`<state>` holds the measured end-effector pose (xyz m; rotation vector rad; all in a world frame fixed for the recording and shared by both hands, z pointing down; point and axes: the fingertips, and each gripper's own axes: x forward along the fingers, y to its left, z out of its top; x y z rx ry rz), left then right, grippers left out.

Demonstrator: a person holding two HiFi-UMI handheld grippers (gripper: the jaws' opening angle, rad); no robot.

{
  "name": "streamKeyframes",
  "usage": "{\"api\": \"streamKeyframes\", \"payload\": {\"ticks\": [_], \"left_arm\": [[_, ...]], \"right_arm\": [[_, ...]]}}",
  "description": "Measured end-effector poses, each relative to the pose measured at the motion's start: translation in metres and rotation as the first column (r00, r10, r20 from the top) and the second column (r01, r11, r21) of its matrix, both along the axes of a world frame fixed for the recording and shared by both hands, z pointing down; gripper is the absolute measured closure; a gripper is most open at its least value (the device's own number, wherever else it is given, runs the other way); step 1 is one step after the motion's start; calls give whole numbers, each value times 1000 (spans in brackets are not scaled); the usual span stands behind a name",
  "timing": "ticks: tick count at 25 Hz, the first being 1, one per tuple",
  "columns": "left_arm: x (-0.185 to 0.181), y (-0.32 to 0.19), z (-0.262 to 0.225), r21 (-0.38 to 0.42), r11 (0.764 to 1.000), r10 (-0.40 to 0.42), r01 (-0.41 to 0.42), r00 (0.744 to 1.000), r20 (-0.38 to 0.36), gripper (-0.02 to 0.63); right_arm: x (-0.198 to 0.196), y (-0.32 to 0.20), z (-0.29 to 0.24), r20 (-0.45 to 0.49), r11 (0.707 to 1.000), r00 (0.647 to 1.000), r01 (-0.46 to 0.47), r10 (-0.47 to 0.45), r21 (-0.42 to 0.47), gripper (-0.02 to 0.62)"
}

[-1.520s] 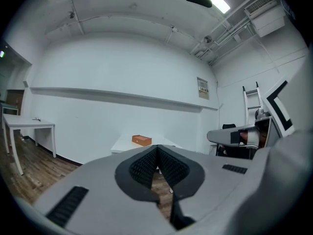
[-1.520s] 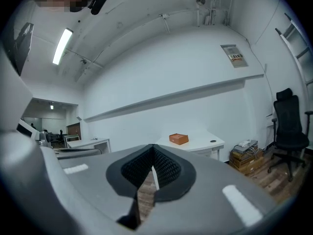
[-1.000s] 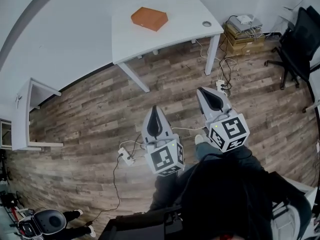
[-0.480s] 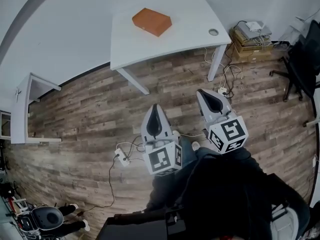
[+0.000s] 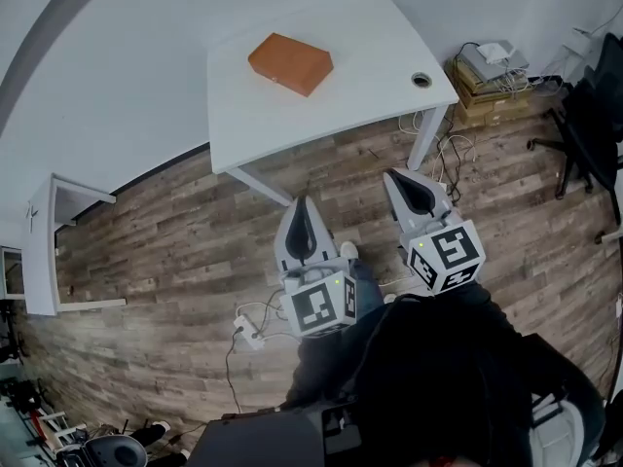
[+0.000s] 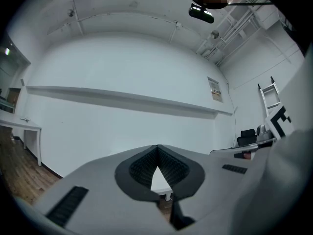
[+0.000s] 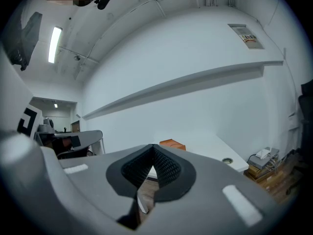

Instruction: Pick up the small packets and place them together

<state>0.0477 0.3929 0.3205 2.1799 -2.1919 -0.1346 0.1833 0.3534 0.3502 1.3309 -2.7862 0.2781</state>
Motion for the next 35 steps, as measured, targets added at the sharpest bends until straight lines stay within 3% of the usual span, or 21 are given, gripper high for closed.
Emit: {"api": "streamKeyframes", "payload": {"ticks": [10,19,22,28,35], "left_arm": [[-74,-128,-3,-22,999,27,-27,1000,7,609],[-106,-184,7,-34,998,51,-51,999,4,609],[-111,-195,11,-26,999,33,-34,999,-8,609],[-122,-237,32,-86,996,-21,21,1000,-6,609],[-131,-327,31,-90,994,-61,63,998,26,609]], "right_arm": [[-59,-124,-16,22,996,997,-77,77,38,600],[-89,-175,-10,-5,993,993,-116,116,28,600],[-92,-190,-5,-11,994,994,-106,106,23,600],[-95,-240,5,-10,997,997,-71,71,8,600],[-99,-339,11,0,1000,1000,-20,20,-17,600]]}}
